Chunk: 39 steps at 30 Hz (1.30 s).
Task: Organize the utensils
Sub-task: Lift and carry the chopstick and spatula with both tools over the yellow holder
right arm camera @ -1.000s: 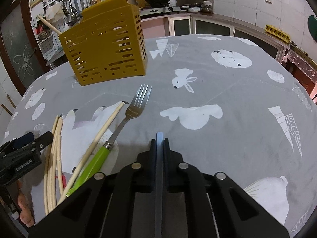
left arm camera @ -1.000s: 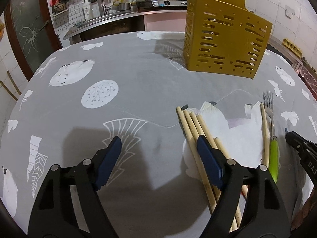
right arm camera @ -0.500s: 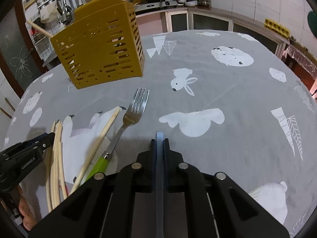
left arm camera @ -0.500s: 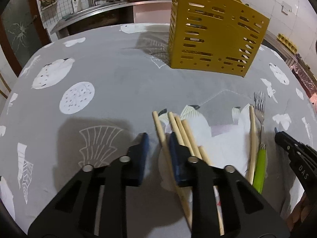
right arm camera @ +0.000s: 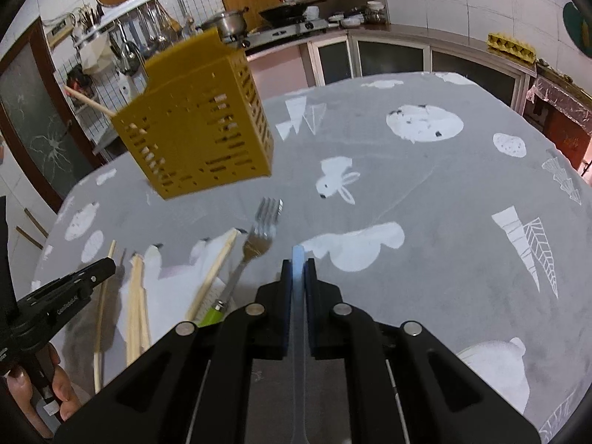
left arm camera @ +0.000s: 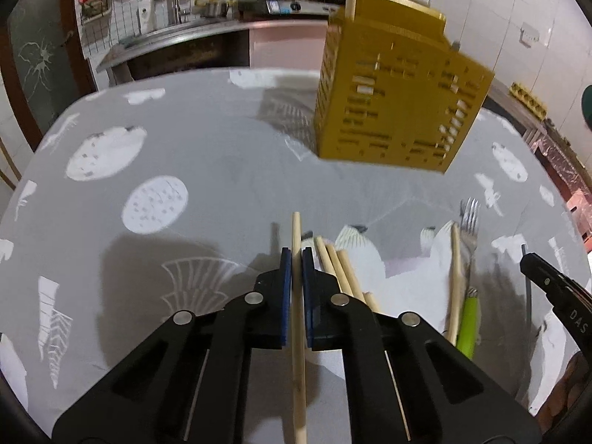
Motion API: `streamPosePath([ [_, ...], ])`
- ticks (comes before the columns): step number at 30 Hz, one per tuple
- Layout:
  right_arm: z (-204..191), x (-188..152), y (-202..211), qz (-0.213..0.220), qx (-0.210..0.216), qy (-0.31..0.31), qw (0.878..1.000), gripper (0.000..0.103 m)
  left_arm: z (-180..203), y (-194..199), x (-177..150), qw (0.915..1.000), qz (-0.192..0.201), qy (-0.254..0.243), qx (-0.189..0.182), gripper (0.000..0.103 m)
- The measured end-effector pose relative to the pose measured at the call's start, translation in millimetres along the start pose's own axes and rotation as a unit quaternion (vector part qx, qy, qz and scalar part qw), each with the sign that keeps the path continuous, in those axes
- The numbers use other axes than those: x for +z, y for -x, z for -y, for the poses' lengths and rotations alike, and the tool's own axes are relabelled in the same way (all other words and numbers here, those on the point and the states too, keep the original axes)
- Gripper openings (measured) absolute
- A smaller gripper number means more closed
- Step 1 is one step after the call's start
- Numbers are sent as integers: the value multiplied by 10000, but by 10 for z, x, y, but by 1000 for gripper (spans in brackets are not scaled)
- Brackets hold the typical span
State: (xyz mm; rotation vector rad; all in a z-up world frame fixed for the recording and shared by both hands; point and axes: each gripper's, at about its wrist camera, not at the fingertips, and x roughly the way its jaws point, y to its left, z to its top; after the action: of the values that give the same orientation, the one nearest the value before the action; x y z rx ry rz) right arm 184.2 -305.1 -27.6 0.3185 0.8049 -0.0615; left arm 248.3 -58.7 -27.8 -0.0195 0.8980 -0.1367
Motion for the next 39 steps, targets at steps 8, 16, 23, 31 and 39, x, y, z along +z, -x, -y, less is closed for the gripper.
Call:
streamPosePath([
  [8,-32,31,231,480,152,50,9987,7,-57,489,42,9964,840,-131,26,5],
  [16,-133,33,629,1299,201,241,9910,7,-144,940,64,9871,1599,-79,-73,5],
  [23,-277,-23,970,1989,58,594,9782,7,-131,1258,-22,9737,2273,-172,10,5],
  [31,-328,0,1171,2346,111,688,9696,7,-96,1500,-59,9624,2709,-204,43,5],
  [39,-379,102,1197,2421,171,725,9674,7,-69,1595,21,9572,2887,-210,19,5],
])
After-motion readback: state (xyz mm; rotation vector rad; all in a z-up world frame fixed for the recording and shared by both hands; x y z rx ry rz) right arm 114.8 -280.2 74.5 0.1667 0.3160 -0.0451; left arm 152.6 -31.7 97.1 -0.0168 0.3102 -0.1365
